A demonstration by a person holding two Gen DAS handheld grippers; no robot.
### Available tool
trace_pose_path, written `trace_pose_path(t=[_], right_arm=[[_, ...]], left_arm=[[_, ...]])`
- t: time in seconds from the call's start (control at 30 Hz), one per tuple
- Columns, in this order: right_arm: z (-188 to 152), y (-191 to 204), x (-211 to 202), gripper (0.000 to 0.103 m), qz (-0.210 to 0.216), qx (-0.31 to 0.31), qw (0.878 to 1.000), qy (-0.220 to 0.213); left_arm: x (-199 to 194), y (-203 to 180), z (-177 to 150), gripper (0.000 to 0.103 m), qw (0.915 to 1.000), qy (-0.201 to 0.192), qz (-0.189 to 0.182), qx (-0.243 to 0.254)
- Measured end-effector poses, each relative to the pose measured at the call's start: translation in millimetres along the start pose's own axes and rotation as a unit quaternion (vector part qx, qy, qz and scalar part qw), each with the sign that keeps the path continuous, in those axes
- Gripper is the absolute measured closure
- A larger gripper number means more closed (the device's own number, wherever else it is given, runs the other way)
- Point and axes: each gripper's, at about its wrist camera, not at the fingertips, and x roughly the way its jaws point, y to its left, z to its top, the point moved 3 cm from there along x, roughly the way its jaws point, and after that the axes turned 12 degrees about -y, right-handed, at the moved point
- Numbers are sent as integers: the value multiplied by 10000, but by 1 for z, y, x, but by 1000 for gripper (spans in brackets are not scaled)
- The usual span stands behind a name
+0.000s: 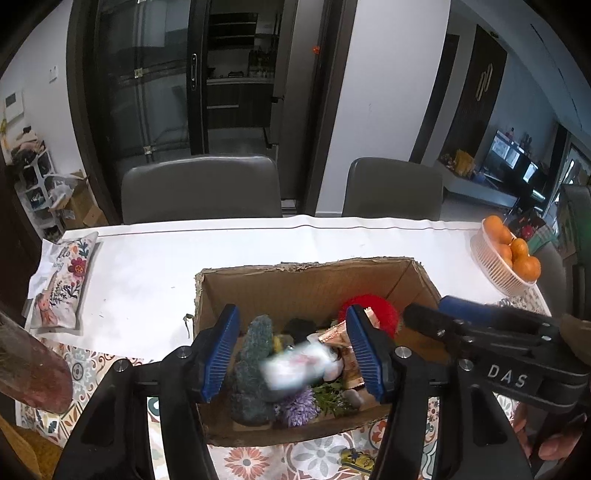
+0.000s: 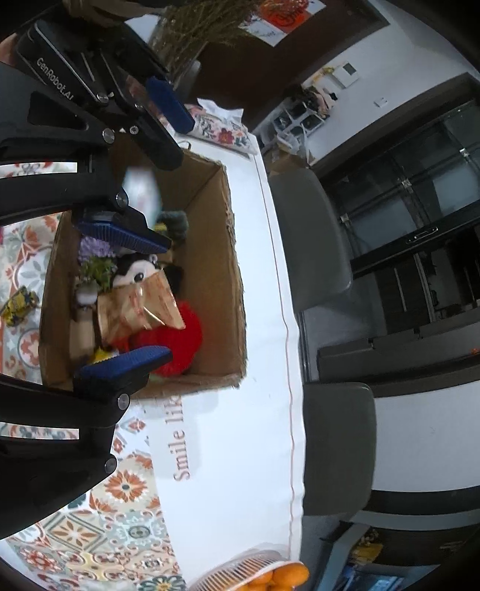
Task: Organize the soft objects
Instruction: 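Open both tools to drop the tissue pack and biscuit packet into the box, then move the left tool to the red candy packet while the right tool approaches the yellow Minion toy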
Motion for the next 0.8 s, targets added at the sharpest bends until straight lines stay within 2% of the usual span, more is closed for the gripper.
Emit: trace_pose_path(t=[0.23, 0.8], right_arm=[[0, 3, -21, 49, -73, -164, 9997, -189], [-14, 28, -82, 49, 117, -609, 9971, -441]], left_arm=[[-21, -4, -1, 44, 9995, -95, 208, 214], [-93, -13, -14, 45, 9970, -316, 300, 643]])
